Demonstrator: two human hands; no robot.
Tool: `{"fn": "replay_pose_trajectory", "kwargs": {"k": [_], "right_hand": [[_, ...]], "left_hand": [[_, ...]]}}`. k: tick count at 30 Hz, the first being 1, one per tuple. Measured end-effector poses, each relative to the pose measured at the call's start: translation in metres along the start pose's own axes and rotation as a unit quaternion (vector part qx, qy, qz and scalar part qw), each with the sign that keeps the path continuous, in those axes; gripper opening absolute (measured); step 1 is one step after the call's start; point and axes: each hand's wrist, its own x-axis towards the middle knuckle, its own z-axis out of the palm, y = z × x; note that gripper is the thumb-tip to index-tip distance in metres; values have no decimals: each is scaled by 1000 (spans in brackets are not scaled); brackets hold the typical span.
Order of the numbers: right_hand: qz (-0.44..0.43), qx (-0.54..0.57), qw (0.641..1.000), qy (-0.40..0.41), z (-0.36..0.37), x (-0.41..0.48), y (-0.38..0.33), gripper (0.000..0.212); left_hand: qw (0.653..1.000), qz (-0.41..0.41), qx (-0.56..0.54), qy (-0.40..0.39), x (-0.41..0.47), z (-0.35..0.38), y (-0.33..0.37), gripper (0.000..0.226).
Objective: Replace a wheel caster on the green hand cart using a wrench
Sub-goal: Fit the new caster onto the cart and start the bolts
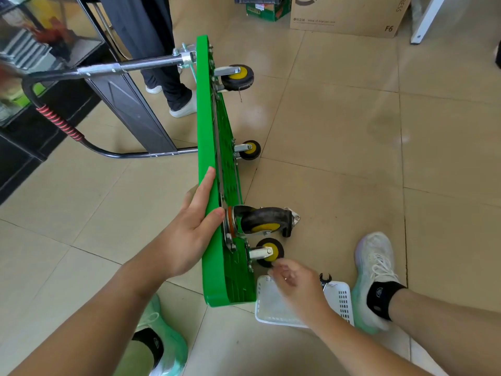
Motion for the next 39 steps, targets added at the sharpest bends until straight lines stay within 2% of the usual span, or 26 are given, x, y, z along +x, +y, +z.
{"fn": "replay_pose_trajectory", "kwargs": {"k": [1, 3, 10, 16, 23, 28, 32, 35, 39], "right_hand": [[37, -37, 998, -21, -4, 1, 19, 12], [92, -118, 987, -54, -8, 4, 56, 13], [202, -235, 947, -89, 14, 20, 145, 16], [219, -344, 901, -151, 35, 21, 184, 21], [197, -375, 896, -134, 43, 30, 193, 12], [182, -341, 915, -112, 39, 33, 187, 5], [151, -279, 946, -70, 27, 22, 164, 11], [120, -177, 977, -9, 15, 6, 119, 7], [83, 10, 995, 57, -2, -10, 34, 20]], "left_hand": [[1000, -2, -2, 1, 0, 0, -1, 68], [1000, -7, -9, 4, 1, 1, -2, 68], [1000, -1, -19, 24, 3, 3, -4, 74], [999, -9, -44, 19, 0, 2, -5, 73], [998, -2, -61, 14, -1, 3, -4, 70], [999, -1, -50, 16, 0, 4, -4, 72], [999, 2, -34, 14, 0, 3, -4, 73], [1000, -2, -24, 17, 0, 2, -2, 76], [1000, -10, -14, 5, 0, -1, 5, 70]]}}
